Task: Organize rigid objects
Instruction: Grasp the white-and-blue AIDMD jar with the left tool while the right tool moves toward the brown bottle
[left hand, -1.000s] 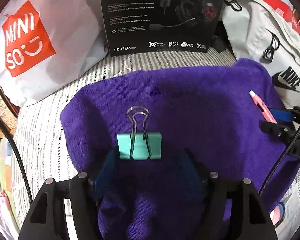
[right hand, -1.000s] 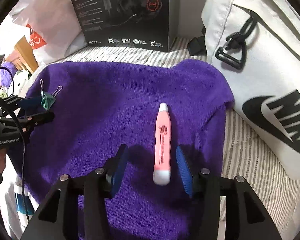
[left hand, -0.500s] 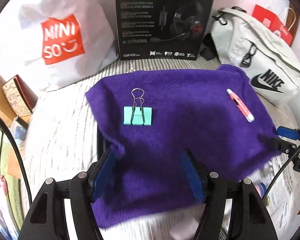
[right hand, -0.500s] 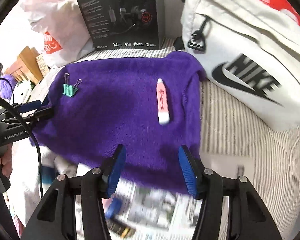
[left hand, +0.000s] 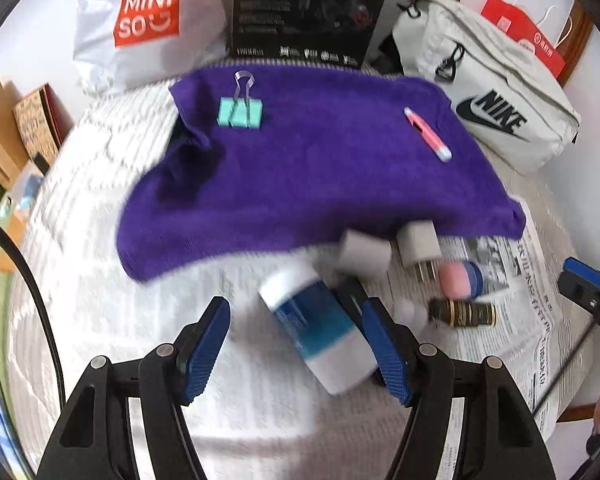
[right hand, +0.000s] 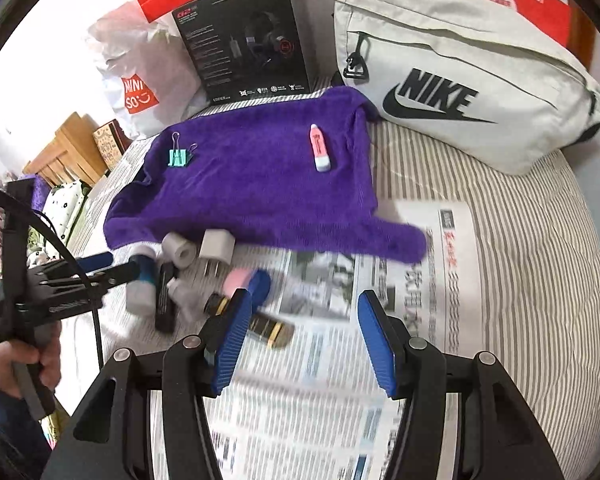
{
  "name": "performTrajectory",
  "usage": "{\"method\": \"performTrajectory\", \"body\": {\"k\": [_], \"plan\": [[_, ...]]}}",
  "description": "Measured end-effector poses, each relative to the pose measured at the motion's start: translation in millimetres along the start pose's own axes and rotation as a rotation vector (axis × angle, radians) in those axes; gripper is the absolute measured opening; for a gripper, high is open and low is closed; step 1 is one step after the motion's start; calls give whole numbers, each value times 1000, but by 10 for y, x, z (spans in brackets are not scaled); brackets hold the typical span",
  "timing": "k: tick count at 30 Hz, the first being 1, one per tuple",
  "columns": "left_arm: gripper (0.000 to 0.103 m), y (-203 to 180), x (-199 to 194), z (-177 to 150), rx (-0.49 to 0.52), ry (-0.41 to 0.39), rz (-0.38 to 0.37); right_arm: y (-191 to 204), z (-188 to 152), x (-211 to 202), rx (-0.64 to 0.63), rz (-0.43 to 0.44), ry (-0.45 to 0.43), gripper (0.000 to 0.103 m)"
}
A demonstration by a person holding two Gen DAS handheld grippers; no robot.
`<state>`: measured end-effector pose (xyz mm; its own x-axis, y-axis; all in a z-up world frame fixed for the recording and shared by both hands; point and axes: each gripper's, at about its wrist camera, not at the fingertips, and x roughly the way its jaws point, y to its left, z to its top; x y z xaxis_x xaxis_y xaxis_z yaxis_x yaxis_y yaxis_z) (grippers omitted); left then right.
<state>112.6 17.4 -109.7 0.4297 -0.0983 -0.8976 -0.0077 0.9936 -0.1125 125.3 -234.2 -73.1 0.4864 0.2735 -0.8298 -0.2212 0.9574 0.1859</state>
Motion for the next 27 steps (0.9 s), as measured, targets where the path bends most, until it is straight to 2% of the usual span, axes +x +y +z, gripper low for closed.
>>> {"method": "performTrajectory", "body": {"k": [4, 7, 9, 15, 27], "plan": [[67, -88, 91, -194, -4, 48, 14, -44, -165, -114, 45, 42, -5, 55], [69, -77, 108, -273, 12, 47, 60, -63, -238, -133, 42, 42, 4, 55], [69, -48, 107, -286, 12, 46, 64, -72, -270, -147, 39, 36, 0, 55], [68, -55, 161, -227, 58, 41, 107, -142, -313, -126, 57, 52, 7, 55], [67, -21, 315, -35, 32, 55, 122, -55, -322, -29, 19, 47, 40, 55]]}}
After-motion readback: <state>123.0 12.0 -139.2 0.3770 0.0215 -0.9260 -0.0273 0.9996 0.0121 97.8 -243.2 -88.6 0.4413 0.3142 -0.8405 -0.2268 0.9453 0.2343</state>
